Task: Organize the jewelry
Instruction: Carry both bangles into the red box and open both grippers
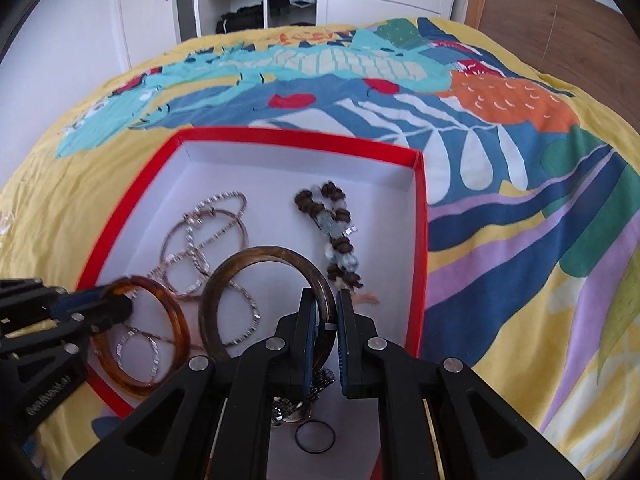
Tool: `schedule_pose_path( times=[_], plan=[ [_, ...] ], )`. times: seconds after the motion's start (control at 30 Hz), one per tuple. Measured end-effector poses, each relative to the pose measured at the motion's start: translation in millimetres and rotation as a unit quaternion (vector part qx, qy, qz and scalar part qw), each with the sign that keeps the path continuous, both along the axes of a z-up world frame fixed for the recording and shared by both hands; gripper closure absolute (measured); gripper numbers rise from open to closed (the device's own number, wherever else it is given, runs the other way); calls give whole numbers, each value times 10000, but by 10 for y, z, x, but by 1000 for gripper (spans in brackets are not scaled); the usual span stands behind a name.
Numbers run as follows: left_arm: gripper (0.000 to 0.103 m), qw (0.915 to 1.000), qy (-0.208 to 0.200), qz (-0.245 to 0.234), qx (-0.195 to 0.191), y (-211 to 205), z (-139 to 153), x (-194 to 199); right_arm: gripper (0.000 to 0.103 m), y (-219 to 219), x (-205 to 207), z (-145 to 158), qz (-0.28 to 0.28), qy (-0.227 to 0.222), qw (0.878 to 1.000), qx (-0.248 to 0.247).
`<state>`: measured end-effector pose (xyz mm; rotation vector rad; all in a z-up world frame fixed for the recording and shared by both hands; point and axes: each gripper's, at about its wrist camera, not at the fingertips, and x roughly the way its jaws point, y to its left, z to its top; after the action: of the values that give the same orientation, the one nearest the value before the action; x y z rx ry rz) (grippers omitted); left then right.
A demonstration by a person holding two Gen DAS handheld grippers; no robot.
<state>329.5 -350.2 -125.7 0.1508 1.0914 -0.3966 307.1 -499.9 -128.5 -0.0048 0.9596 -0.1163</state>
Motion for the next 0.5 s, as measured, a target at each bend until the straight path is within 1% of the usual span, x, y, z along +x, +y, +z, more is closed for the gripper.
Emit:
schedule_pose_path(
  times=[0.07, 0.1, 0.17, 0.2, 0.27, 0.33, 0.37, 0.4, 0.43, 0.5],
  plan=[
    [92, 10000, -7, -14, -14, 0, 12, -7, 93, -12, -21, 7, -26, 7, 10000, 5],
    [92, 10000, -18, -25, 1, -3, 16, -15, 91, 0, -32, 18, -23, 9, 10000, -59],
    [92, 10000, -20, -33, 9, -1, 21, -31, 86, 6, -50, 45, -38, -1, 9999, -142],
    [92, 10000, -12, -29, -12, 4, 27, -36, 81, -1, -63, 66, -59, -20, 9999, -147],
    [92, 10000, 30, -10, -86, 21, 44, -41, 78, -9, -106, 126, -88, -80, 9998, -137],
    [91, 9999, 54, 10, -132, 40, 76, -60, 70, -3, -162, 208, -109, -150, 9996, -199],
    [91, 9999, 51, 6, -148, 45, 94, -74, 70, -6, -180, 242, -116, -176, 9996, -197],
    [88, 9998, 51, -6, -190, 54, 127, -94, 69, -7, -213, 286, -132, -207, 9995, -188],
    [82, 9997, 45, -13, -229, 64, 157, -113, 69, -4, -260, 339, -151, -245, 9994, -182],
    [69, 9996, -92, 30, -283, 105, 274, -178, 66, 0, -332, 422, -181, -304, 9992, -166]
  ],
)
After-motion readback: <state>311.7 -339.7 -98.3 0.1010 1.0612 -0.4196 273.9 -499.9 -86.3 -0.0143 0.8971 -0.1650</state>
